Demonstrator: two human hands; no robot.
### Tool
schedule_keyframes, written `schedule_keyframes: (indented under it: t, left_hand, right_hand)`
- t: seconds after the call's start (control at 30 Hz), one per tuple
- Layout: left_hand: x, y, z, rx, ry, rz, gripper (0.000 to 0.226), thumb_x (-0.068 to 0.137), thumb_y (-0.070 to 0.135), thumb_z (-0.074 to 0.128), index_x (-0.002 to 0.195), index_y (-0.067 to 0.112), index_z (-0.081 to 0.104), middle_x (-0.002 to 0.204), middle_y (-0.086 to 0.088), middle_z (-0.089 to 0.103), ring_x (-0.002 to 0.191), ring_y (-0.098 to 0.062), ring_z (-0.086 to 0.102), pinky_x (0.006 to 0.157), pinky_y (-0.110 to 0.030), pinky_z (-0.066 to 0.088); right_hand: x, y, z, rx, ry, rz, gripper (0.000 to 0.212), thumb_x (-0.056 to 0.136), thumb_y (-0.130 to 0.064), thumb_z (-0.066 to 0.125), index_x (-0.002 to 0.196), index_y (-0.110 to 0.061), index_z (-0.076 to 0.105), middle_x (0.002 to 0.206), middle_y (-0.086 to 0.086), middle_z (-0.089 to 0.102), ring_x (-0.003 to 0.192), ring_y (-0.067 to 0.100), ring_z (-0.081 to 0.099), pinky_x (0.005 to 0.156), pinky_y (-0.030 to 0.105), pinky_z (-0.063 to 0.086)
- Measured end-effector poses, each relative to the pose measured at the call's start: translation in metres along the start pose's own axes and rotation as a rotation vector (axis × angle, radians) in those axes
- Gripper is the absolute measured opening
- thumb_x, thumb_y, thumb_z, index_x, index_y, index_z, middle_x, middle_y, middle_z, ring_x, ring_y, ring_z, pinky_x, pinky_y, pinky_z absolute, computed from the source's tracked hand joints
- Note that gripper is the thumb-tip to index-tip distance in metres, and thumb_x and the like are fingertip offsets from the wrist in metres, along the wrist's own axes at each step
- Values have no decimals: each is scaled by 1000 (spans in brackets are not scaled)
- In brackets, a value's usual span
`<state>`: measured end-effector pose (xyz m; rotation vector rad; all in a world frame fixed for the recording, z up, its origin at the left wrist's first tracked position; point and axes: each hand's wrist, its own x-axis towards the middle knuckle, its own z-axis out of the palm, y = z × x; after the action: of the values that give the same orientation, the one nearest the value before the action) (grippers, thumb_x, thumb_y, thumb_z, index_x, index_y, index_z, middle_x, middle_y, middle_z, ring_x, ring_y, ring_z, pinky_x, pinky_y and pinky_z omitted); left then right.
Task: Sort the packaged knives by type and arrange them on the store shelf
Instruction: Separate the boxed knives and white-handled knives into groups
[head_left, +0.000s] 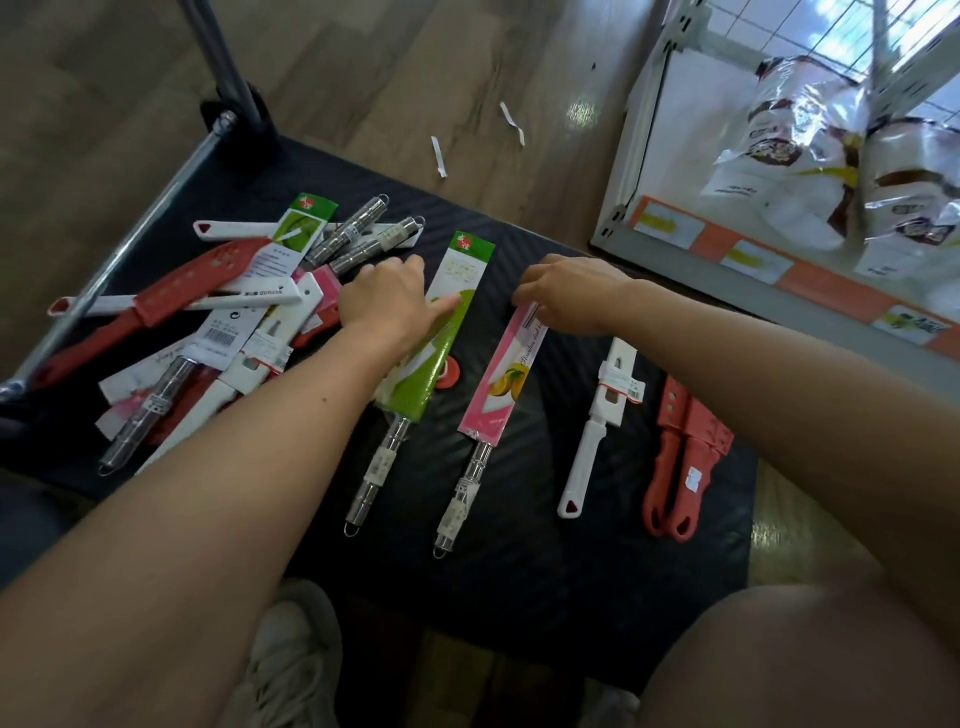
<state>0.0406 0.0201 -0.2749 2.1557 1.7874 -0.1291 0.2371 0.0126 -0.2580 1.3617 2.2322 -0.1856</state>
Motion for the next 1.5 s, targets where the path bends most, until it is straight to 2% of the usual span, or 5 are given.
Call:
schedule_keyframes:
  t: [0.33,0.6,0.8,1.1,1.5]
  left_hand:
    - [-33,-62,-10,15,-175,267,46,89,52,51,124,22,56,121,-1,59,113,-20,55,90,-37,47]
    - [-63,-93,-8,210,-280,380,51,81,58,57,125,32,54,126,12,51,112,-13,54,81,-31,46]
    - [-65,-89,-4,313,-293,377,65,75,50,68,131,28,43,126,6,47,112,-19,54,78,-33,47]
    - [-66,-89,-3,266,-273,297,42,79,38,68,115,21,54,114,-3,59,105,-25,57,72,-30,39]
    - [-66,-100,0,267,-280,343,42,81,36,63,117,17,53,116,-5,56,107,-26,56,81,-35,46]
  right_hand:
    - [17,-23,-21,-13,85,-53,44,96,-19,42,139,-26,45,140,-1,47,125,23,42,92,36,43]
    - [28,-50,-37,-39,289,25,29,93,-18,42,108,-11,65,113,8,62,110,29,51,82,37,44]
    - [32,-71,-42,55,249,-52,33,95,-28,45,124,-17,56,126,7,55,120,28,48,91,41,42]
    - [44,-102,-40,107,170,-28,42,96,-36,45,135,-22,46,138,5,47,126,27,42,101,42,38]
    - [93,-151,-66,117,403,-234,48,90,-32,56,137,-28,44,137,-3,47,128,22,41,103,38,33]
